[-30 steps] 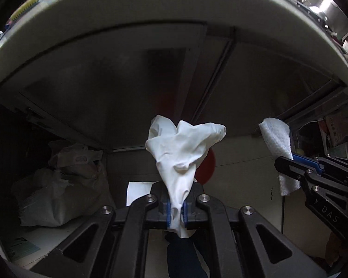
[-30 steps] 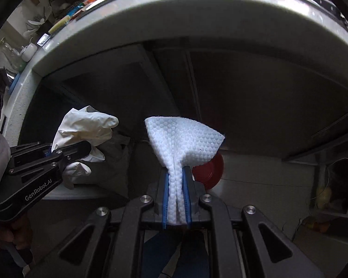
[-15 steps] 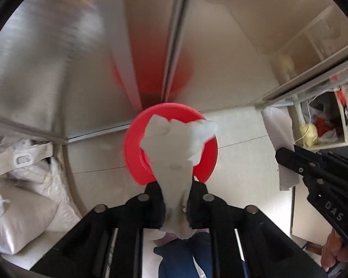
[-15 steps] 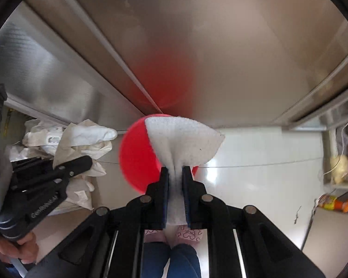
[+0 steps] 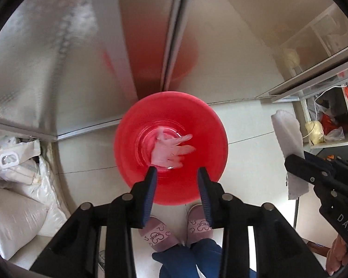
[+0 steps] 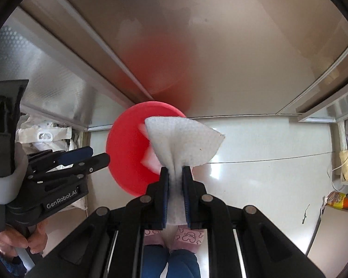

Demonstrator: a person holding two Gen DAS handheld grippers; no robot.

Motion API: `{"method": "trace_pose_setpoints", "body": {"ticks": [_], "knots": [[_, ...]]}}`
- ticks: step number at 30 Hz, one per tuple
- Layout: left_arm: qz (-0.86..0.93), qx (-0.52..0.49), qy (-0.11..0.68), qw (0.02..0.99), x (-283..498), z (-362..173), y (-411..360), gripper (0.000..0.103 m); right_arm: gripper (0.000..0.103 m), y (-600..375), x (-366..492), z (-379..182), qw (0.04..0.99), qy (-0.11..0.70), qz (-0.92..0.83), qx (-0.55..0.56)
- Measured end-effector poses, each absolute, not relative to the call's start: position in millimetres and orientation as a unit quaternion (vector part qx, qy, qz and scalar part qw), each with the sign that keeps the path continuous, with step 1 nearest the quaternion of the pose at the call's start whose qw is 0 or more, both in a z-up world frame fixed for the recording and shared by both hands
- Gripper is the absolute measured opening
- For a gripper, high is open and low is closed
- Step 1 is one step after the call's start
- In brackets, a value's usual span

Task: Collect trash
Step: 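Open the left tool over the red bin while the right tool releases the wipe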

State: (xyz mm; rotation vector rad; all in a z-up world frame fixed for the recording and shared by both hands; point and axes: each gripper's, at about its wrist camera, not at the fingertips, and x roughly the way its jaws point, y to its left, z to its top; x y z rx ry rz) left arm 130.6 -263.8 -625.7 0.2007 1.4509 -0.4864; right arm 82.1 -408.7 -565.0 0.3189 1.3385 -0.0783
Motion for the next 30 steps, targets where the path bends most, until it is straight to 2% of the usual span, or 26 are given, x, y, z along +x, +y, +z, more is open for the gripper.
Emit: {"method": "trace_pose_setpoints", "body": {"ticks": [2, 6, 8, 10, 12, 14, 18, 21, 23, 24, 25, 26, 30], "knots": [[-0.215, 0.089, 0.655, 0.719, 130, -619, -257, 0.041, 0.011, -406, 81, -567, 0.771, 0.621, -0.028, 0.142], [-0.211, 0.075, 0.656, 0.720, 135, -606, -236, 0.046, 0.011, -396, 82, -555, 0.772, 0.622, -0.007, 0.132], [-0.201, 0.075, 0.651, 0.728, 138, -601, -225, 0.059, 0.011, -389, 86, -554, 0.773, 0.622, 0.004, 0.126], [-0.192, 0.077, 0.648, 0.733, 142, -599, -218, 0.066, 0.011, -379, 93, -552, 0.771, 0.625, 0.014, 0.122], [-0.186, 0.076, 0.648, 0.734, 146, -600, -210, 0.069, 0.011, -375, 99, -560, 0.769, 0.628, 0.023, 0.118], [-0.179, 0.076, 0.651, 0.734, 150, -603, -201, 0.076, 0.012, -370, 101, -565, 0.767, 0.631, 0.030, 0.111], [-0.172, 0.082, 0.650, 0.735, 155, -608, -184, 0.081, 0.014, -361, 104, -569, 0.763, 0.639, 0.033, 0.092], [-0.174, 0.084, 0.645, 0.739, 156, -609, -176, 0.083, 0.025, -354, 109, -576, 0.756, 0.649, 0.035, 0.083], [-0.172, 0.081, 0.644, 0.741, 155, -608, -174, 0.084, 0.046, -348, 111, -580, 0.754, 0.651, 0.036, 0.078], [-0.171, 0.078, 0.645, 0.741, 155, -608, -173, 0.084, 0.053, -348, 111, -579, 0.756, 0.650, 0.032, 0.072], [-0.171, 0.076, 0.645, 0.741, 156, -607, -171, 0.084, 0.066, -348, 110, -576, 0.758, 0.648, 0.028, 0.066], [-0.171, 0.075, 0.644, 0.742, 155, -604, -171, 0.084, 0.071, -348, 109, -574, 0.760, 0.646, 0.023, 0.061], [-0.173, 0.072, 0.639, 0.746, 152, -586, -170, 0.084, 0.072, -349, 106, -562, 0.763, 0.643, 0.013, 0.062]]}}
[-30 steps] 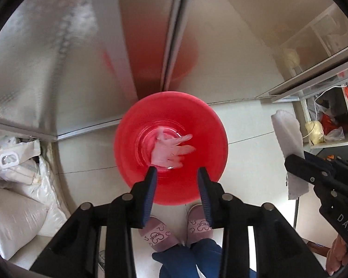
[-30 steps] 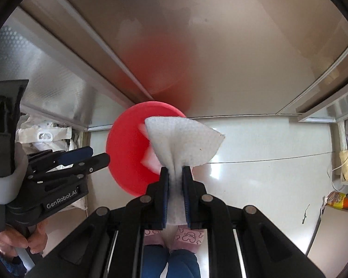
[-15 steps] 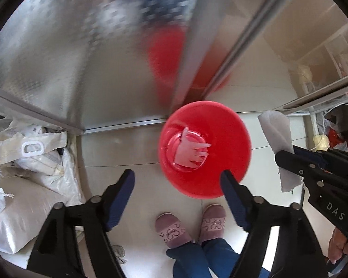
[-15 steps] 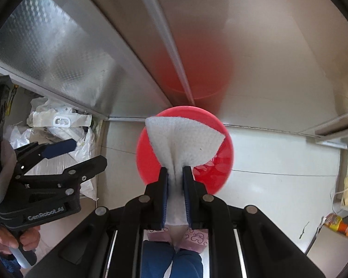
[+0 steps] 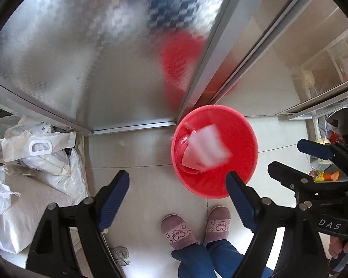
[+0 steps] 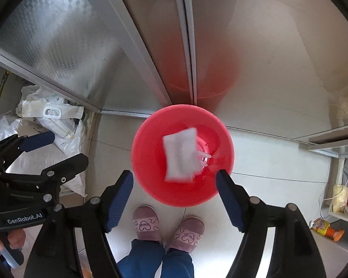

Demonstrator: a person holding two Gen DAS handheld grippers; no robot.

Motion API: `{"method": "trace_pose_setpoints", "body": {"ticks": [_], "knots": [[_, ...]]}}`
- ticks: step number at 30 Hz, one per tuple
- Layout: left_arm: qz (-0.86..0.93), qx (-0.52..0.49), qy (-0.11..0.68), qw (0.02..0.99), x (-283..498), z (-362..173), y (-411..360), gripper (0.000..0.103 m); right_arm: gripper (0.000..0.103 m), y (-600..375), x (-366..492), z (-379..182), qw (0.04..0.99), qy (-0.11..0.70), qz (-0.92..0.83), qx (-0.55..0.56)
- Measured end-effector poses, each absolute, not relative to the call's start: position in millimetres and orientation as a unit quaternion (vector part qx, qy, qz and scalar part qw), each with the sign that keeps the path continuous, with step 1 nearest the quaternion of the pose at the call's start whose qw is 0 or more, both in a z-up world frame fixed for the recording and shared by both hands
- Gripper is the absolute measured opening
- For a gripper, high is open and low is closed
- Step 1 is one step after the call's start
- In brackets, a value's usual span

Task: Collect trash
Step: 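Open the left tool over the red bin while the right tool releases the wipe, then raise both tools back up to the counter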

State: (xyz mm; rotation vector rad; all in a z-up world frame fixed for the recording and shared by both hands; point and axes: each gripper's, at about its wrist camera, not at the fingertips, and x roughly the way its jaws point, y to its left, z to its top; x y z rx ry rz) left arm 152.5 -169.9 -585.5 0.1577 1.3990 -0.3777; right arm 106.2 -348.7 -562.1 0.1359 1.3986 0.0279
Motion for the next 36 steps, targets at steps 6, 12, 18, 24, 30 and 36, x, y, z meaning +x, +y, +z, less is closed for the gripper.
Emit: {"method": "trace_pose_setpoints", "body": {"ticks": [6, 12, 18, 24, 30, 36], "knots": [[-0.172, 0.073, 0.623, 0.759, 141, -526, -170, 0.084, 0.074, -348, 96, -515, 0.776, 0.629, 0.001, 0.052], [-0.166, 0.068, 0.603, 0.777, 123, -441, -171, 0.084, 0.078, -351, 77, -445, 0.789, 0.612, -0.013, 0.056], [-0.168, 0.062, 0.582, 0.793, 104, -340, -174, 0.084, 0.081, -348, 61, -354, 0.809, 0.587, -0.017, 0.038], [-0.153, 0.055, 0.548, 0.820, 94, -242, -180, 0.084, 0.083, -350, 50, -261, 0.834, 0.551, -0.019, 0.032], [-0.130, 0.048, 0.510, 0.849, 90, -166, -172, 0.084, 0.084, -345, 46, -192, 0.859, 0.511, -0.015, 0.021], [-0.091, 0.051, 0.485, 0.868, 98, -123, -158, 0.084, 0.093, -333, 61, -153, 0.876, 0.482, 0.008, -0.002]]}}
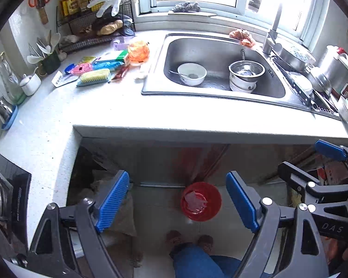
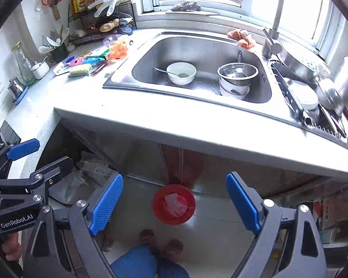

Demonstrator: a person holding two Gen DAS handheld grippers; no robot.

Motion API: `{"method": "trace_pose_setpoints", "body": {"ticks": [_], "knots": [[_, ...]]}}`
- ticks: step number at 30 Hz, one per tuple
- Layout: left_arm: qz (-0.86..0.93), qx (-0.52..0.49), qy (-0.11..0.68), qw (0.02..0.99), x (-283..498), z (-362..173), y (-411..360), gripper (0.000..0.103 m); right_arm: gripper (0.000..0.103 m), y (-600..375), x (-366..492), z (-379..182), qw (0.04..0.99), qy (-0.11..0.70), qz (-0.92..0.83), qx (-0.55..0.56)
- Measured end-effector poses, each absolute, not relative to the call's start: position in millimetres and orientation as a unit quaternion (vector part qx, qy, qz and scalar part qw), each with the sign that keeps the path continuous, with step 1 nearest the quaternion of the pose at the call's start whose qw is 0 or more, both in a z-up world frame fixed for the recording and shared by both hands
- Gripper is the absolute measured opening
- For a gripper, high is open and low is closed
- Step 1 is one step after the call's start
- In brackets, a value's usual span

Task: Collect trash
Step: 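Raise both tools back up to the counter, then grasp the pink plastic bag with the right tool while the left tool grasps the paper packet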

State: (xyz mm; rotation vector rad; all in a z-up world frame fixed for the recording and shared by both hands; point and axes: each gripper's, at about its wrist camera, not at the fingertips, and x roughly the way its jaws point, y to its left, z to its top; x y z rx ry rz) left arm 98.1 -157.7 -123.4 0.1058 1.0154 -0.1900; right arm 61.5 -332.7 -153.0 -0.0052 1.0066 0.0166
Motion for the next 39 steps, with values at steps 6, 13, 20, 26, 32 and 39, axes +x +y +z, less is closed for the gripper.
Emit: {"method": "trace_pose_setpoints", "body": {"ticks": [6, 13, 20, 26, 32, 39], "knots": [[-0.053, 0.037, 0.467, 0.882, 129, -98, -126, 0.088, 0.100, -318, 92, -125, 0.887, 0.458, 0.042, -0.030], [-0.011, 0.038, 0.455, 0.890, 195, -91, -84, 0.092, 0.100, -291, 151, -106, 0.890, 0.449, 0.065, -0.046], [0.013, 0.011, 0.469, 0.883, 282, -88, -16, 0.093, 0.100, -238, 232, -94, 0.885, 0.452, 0.083, -0.069], [0.044, 0.006, 0.481, 0.876, 352, -89, 51, 0.093, 0.100, -186, 304, -88, 0.881, 0.452, 0.107, -0.092], [0.071, -0.031, 0.500, 0.863, 394, -99, 115, 0.093, 0.100, -124, 368, -96, 0.868, 0.455, 0.142, -0.139], [0.076, -0.066, 0.525, 0.845, 424, -131, 167, 0.093, 0.100, -63, 424, -122, 0.835, 0.471, 0.208, -0.195]]}}
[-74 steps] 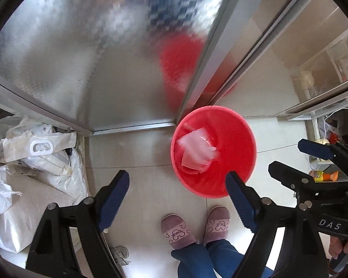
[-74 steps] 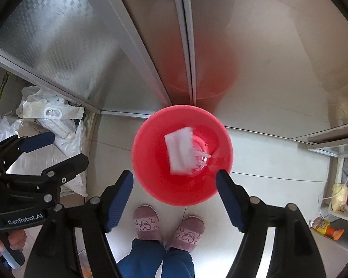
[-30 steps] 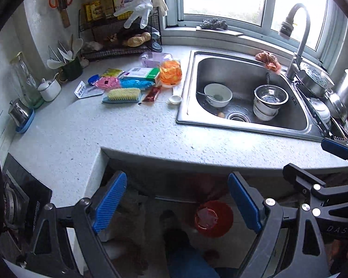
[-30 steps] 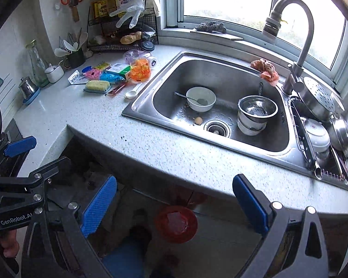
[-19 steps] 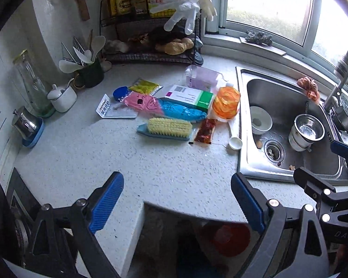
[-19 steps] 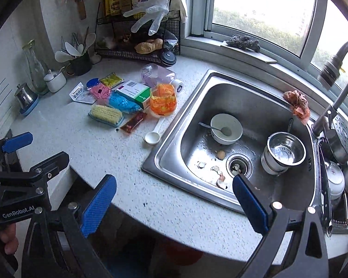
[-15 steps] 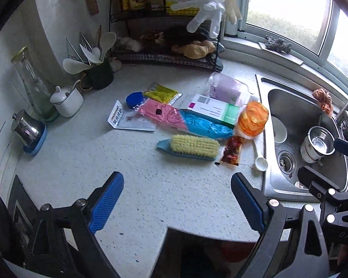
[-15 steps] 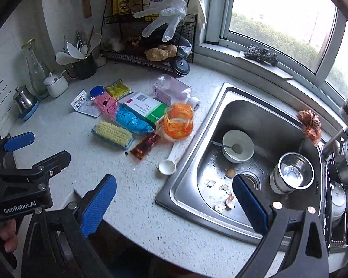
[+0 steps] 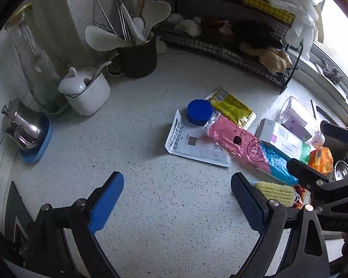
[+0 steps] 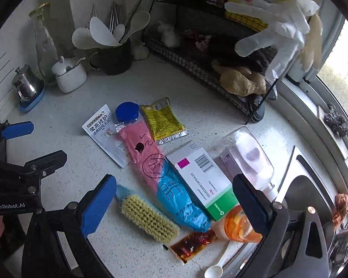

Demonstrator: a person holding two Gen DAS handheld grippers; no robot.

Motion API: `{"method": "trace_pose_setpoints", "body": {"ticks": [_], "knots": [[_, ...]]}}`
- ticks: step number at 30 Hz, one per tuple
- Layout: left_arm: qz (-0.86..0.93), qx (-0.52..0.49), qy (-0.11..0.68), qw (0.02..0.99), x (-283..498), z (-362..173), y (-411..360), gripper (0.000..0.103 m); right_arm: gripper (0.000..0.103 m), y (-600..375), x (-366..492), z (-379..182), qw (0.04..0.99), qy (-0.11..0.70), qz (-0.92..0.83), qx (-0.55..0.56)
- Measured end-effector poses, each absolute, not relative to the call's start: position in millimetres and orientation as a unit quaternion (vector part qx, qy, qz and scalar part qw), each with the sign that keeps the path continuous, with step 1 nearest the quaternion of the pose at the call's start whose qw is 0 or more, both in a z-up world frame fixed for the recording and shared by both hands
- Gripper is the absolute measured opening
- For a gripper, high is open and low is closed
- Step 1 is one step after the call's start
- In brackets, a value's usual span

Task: Collect trash
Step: 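Grasp the pink plastic bag with the right tool while the left tool grasps the paper packet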

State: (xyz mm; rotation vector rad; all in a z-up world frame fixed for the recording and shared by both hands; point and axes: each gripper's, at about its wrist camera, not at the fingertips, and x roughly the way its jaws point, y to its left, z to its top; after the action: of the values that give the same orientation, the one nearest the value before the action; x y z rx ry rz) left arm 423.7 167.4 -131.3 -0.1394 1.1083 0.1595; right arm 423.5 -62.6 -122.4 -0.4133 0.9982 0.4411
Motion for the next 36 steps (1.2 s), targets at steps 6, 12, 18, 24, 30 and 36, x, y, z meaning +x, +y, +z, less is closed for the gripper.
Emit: {"method": "trace_pose_setpoints", "body": {"ticks": [6, 12, 18, 24, 30, 36], "knots": [[0.079, -0.087, 0.553, 0.825, 437, -169, 191, 0.093, 0.100, -22, 457, -160, 0.788, 0.507, 0.260, -0.236], [0.086, -0.085, 0.569, 0.814, 451, -197, 197, 0.093, 0.091, -3, 481, -194, 0.751, 0.532, 0.296, -0.256], [0.075, -0.091, 0.573, 0.811, 458, -205, 192, 0.093, 0.063, 1, 492, -210, 0.723, 0.557, 0.314, -0.261], [0.061, -0.099, 0.574, 0.811, 453, -199, 198, 0.093, 0.029, -4, 486, -203, 0.724, 0.564, 0.317, -0.242], [0.043, -0.091, 0.566, 0.818, 457, -188, 200, 0.093, 0.014, -17, 476, -186, 0.755, 0.545, 0.296, -0.214], [0.027, -0.083, 0.562, 0.823, 482, -187, 196, 0.093, 0.013, -35, 470, -160, 0.793, 0.521, 0.270, -0.163]]}}
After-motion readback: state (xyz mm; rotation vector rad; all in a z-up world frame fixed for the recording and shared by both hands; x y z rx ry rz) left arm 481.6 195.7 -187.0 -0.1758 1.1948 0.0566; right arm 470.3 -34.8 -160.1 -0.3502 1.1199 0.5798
